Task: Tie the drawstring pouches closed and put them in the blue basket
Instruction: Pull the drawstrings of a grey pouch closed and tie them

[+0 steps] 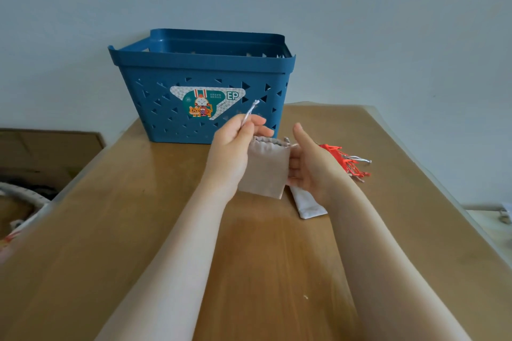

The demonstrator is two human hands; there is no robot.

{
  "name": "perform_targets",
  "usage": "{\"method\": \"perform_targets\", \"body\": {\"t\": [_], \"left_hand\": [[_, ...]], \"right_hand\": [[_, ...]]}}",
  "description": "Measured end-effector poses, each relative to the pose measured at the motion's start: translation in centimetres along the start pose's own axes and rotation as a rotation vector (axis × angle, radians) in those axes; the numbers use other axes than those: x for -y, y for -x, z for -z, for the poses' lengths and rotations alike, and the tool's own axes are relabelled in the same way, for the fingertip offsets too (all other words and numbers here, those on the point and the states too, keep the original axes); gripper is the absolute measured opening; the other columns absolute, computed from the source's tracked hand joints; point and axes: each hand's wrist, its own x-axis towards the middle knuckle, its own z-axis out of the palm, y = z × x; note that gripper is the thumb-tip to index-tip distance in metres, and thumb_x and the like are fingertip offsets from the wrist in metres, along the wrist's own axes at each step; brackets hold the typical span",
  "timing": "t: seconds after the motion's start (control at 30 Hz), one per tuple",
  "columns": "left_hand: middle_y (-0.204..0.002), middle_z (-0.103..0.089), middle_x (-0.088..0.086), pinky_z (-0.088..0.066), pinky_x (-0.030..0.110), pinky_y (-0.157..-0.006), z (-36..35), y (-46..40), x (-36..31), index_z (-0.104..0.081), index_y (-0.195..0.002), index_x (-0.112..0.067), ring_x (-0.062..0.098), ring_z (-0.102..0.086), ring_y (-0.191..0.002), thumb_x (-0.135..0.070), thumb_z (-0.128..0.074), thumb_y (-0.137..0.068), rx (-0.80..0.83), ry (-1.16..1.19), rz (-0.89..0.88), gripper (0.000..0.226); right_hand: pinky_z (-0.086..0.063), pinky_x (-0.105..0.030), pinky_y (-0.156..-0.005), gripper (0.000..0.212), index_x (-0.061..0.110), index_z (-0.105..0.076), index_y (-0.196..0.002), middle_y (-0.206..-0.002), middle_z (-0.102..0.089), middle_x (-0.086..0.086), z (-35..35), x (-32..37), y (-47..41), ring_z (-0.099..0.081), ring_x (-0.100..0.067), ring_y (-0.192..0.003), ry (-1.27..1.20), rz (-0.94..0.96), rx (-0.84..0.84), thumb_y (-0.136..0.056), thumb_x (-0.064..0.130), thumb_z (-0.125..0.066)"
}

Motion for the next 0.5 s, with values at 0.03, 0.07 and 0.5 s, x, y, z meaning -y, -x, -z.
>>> {"method": "perform_targets", "body": {"t": [0.03,0.07,0.5], "left_hand": [[-0.08,-0.07,-0.013,-0.044,0.016,-0.077,0.3,0.0,0.1,-0.062,-0.093,-0.023,-0.001,-0.061,-0.083,-0.017,-0.039,-0.1,0.036,-0.028,-0.028,0.024],[-0.079,-0.07,-0.014,-0.042,0.011,-0.075,0.5,-0.1,0.1,-0.061,-0.094,-0.022,-0.005,-0.06,-0.081,-0.016,-0.04,-0.1,0.056,-0.05,-0.047,0.022],[-0.09,-0.075,0.002,-0.05,0.027,-0.074,0.9,-1.0,1.1,-0.04,-0.087,-0.013,0.013,-0.069,-0.083,-0.021,-0.044,-0.1,-0.072,0.409,0.295,0.015]], "right_hand": [[-0.051,-0.026,-0.063,0.052,0.01,-0.066,-0.097,-0.083,-0.073,-0.002,0.1,-0.1,-0.1,-0.069,-0.015,-0.077,-0.029,0.002,0.017,-0.089,0.057,-0.047],[-0.051,-0.026,-0.064,0.043,0.01,-0.066,-0.093,-0.078,-0.072,-0.001,0.2,-0.1,-0.2,-0.068,-0.014,-0.074,-0.073,0.029,0.032,-0.091,0.05,-0.049],[-0.05,-0.021,-0.061,0.032,0.01,-0.065,-0.079,-0.076,-0.068,-0.004,1.9,0.4,-0.7,-0.063,-0.015,-0.072,-0.307,0.265,-0.126,-0.099,0.021,-0.043]]}}
